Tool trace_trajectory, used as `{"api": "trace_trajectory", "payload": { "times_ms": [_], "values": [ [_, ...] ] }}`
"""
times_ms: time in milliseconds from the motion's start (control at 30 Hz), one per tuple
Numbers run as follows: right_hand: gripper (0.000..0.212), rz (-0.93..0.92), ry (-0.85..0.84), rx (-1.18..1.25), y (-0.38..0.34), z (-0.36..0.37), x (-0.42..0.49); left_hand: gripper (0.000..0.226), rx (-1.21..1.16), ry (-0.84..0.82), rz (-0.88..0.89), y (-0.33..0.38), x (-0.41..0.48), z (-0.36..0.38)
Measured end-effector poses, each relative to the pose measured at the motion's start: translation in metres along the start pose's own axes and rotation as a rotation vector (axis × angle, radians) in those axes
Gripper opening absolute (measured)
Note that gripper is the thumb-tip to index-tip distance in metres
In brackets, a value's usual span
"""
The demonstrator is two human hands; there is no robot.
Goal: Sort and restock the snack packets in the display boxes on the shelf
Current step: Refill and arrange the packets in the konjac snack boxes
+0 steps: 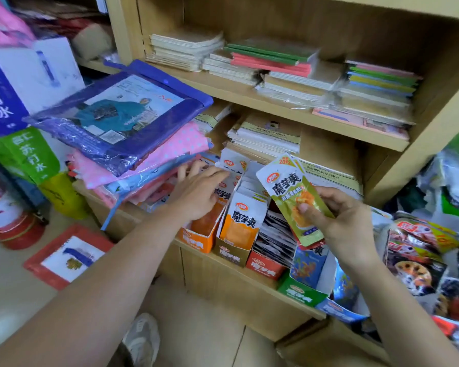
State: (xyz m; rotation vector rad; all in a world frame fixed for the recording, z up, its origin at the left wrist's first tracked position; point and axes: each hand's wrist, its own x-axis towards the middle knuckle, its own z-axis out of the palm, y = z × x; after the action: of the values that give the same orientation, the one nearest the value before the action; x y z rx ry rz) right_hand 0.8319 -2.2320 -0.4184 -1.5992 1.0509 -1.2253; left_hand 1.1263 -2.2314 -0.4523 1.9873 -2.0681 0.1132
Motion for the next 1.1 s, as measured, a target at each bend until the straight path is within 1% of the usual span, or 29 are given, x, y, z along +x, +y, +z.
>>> {"api": "trace_trajectory", "payload": {
  "times_ms": [133,200,267,367,433,500,600,667,733,833,967,1033,1100],
  "values": [
    [0.029,-0.015,-0.012,-0.039,0.001,0.005,-0.001,0.023,-0.05,0.114,0.04,-0.003,0.003,-0.01],
    [0.028,-0.012,-0.01,-0.038,0.002,0.006,-0.001,0.011,-0.079,0.178,0.053,-0.009,0.003,-0.018],
    [0.026,-0.007,-0.003,-0.049,0.002,0.008,-0.001,0.008,-0.155,0.209,0.071,-0.015,0.002,-0.024],
    [0.022,-0.008,0.016,-0.059,0.005,0.01,0.0,0.005,-0.419,0.167,0.036,-0.026,-0.005,-0.029],
    [0.021,-0.008,0.035,-0.044,0.006,0.01,0.001,0.003,-0.523,0.176,0.005,-0.032,-0.011,-0.034],
    [0.02,-0.012,0.059,-0.02,0.006,0.011,0.002,0.005,-0.578,0.282,0.0,-0.035,-0.016,-0.043],
    [0.02,-0.013,0.077,0.011,0.004,0.013,0.002,0.009,-0.613,0.518,-0.062,-0.04,-0.021,-0.061],
    [0.02,-0.01,0.08,0.018,0.004,0.015,0.002,0.011,-0.654,0.603,-0.11,-0.044,-0.025,-0.065],
    [0.02,-0.002,0.084,0.023,0.004,0.016,0.001,0.011,-0.672,0.58,-0.115,-0.047,-0.029,-0.064],
    [0.02,-0.012,0.087,0.017,0.005,0.018,0.0,0.013,-0.64,0.452,-0.043,-0.045,-0.035,-0.061],
    [0.018,-0.017,0.082,0.011,0.002,0.022,-0.002,0.023,-0.644,0.352,0.015,-0.043,-0.036,-0.053],
    [0.019,-0.023,0.078,0.007,0.0,0.023,-0.003,0.027,-0.651,0.358,0.009,-0.042,-0.035,-0.048],
    [0.019,-0.022,0.077,0.017,-0.001,0.022,-0.003,0.022,-0.673,0.413,-0.015,-0.042,-0.034,-0.044]
  ]
}}
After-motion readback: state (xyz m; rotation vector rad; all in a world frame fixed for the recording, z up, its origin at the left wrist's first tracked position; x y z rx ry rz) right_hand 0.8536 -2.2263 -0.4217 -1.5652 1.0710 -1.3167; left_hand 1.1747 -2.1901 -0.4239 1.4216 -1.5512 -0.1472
